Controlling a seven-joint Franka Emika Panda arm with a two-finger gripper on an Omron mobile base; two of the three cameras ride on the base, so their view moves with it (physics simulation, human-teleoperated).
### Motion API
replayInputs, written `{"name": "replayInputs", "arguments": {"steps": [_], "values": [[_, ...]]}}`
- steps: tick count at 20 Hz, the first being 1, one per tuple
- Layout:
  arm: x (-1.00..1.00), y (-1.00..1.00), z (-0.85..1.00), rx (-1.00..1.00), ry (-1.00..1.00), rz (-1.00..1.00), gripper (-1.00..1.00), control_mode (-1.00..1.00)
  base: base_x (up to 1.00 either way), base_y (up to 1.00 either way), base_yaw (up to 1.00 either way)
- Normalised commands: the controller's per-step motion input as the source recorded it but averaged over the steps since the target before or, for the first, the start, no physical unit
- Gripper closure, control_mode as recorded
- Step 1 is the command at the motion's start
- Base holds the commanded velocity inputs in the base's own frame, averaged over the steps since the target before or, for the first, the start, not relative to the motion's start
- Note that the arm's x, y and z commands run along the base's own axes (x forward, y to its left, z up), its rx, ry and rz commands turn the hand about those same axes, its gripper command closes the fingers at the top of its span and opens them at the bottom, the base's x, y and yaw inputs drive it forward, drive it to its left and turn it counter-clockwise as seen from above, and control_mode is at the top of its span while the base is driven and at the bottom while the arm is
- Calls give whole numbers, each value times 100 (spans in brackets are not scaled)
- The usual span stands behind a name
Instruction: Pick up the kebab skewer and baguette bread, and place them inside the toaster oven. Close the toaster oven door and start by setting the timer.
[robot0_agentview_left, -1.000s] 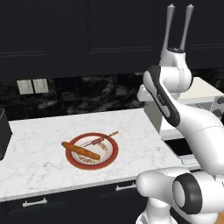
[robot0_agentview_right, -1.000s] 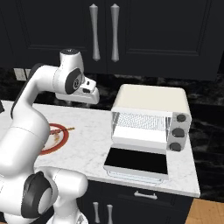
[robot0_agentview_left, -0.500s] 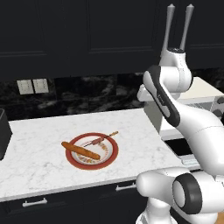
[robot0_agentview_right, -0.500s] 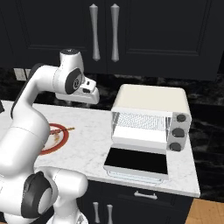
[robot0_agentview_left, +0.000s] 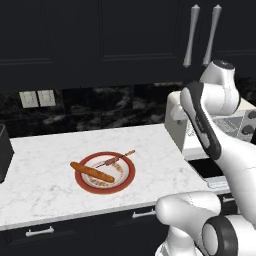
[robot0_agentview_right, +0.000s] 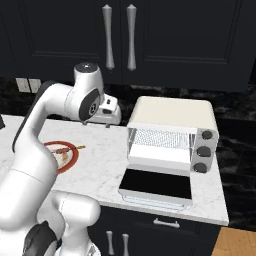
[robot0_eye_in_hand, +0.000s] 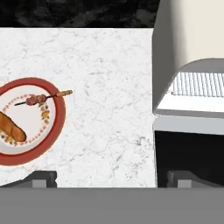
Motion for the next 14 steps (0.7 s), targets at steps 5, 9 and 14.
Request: {"name": "replayInputs", "arguments": {"steps": [5,9,14], "values": [[-75,-100,-31,6,-52,27,-100,-100,0,0,0],[-17,-99,-22,12,-29,18,-100,-100,0,0,0],[17,-86,-11,15,-21,9,-100,-100,0,0,0]]}}
